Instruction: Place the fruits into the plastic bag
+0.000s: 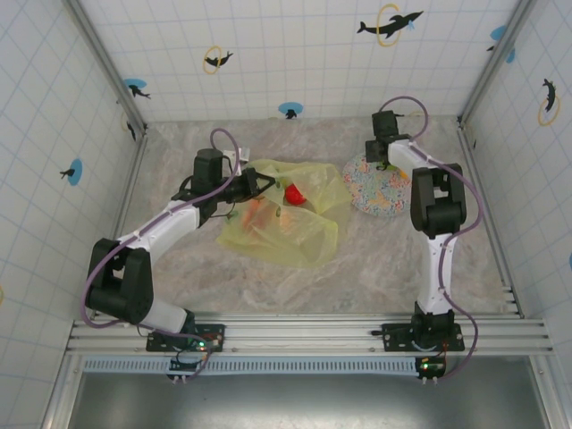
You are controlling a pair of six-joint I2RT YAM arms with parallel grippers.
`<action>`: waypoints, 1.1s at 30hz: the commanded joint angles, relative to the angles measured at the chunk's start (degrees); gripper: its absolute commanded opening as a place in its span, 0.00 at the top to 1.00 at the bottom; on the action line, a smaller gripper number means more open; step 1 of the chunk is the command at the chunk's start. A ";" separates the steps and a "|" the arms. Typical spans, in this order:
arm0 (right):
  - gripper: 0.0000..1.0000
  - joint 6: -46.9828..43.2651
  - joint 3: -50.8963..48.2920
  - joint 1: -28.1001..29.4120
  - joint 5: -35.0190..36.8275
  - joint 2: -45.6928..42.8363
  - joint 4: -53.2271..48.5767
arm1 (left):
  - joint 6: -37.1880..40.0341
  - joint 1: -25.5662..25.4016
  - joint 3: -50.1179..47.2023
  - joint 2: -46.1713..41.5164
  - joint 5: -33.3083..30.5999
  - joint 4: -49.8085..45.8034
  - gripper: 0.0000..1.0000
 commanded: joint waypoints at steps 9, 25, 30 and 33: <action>0.17 -0.26 1.98 0.29 -1.61 2.01 -1.47 | -0.57 -0.07 0.14 0.52 0.78 0.43 1.00; 0.35 0.35 1.12 0.26 -4.39 -0.90 -1.11 | -0.60 -0.07 0.22 0.96 0.97 0.42 1.00; 0.36 0.75 -1.47 0.54 -6.61 -4.42 0.63 | -0.60 -0.07 0.25 1.04 0.95 0.36 1.00; 0.37 1.54 -3.92 0.59 -9.19 -7.77 2.37 | -0.52 -0.07 0.29 1.02 0.93 0.34 1.00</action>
